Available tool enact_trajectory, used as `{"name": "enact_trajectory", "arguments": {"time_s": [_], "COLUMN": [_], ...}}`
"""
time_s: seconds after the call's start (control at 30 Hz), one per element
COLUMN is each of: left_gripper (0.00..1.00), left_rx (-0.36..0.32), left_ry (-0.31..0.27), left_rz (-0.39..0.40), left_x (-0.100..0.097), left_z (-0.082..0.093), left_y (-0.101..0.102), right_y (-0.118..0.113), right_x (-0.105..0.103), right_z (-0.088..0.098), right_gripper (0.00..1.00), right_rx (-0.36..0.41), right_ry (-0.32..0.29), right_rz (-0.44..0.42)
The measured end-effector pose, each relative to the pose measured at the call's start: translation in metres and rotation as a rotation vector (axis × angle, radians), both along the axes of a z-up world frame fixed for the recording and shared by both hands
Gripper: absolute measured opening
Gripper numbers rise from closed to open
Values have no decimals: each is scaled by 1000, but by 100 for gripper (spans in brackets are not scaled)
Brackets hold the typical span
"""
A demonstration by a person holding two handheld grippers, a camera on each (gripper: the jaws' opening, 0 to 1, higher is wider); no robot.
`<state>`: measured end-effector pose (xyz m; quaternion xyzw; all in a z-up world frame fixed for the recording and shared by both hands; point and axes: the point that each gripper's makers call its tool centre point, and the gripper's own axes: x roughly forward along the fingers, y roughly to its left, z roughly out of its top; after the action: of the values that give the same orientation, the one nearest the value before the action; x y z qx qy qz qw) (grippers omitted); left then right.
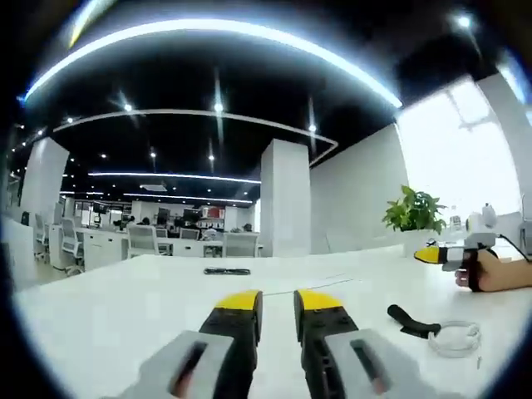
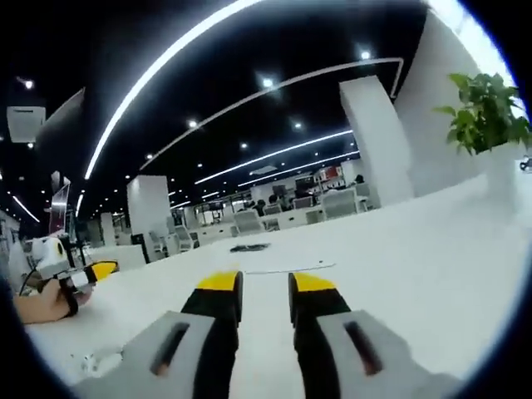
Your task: Peel open the Velcro strap on the desktop, arrange the wired earphones neatly onto it, and close the Velcro strap to secure them.
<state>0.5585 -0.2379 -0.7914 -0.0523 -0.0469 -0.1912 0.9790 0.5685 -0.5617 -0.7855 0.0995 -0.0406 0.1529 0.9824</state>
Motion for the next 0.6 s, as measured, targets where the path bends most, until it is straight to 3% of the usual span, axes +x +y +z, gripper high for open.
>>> {"name": "enact_trajectory", "arguments": {"time_s": [0.1, 0.27, 0.4, 0.5, 0.6], "left_gripper": [24, 27, 26, 27, 27], "left_rx": [41, 45, 32, 45, 39], "left_ry": [-35, -57, -38, -36, -24], "left_rz": [50, 59, 67, 93, 120], "left_x": [-2, -3, -3, 0, 2], "left_z": [4, 9, 5, 6, 6], "left_y": [8, 13, 15, 19, 29], "right_y": [-23, -45, -44, -35, -34], "right_x": [1, -6, -1, -2, -5], "right_z": [2, 6, 5, 4, 7], "right_gripper": [32, 34, 35, 35, 37], "right_rx": [53, 38, 39, -8, 20], "right_ry": [-5, -29, -16, -12, -9], "right_rz": [-76, -176, -173, -157, -151]}}
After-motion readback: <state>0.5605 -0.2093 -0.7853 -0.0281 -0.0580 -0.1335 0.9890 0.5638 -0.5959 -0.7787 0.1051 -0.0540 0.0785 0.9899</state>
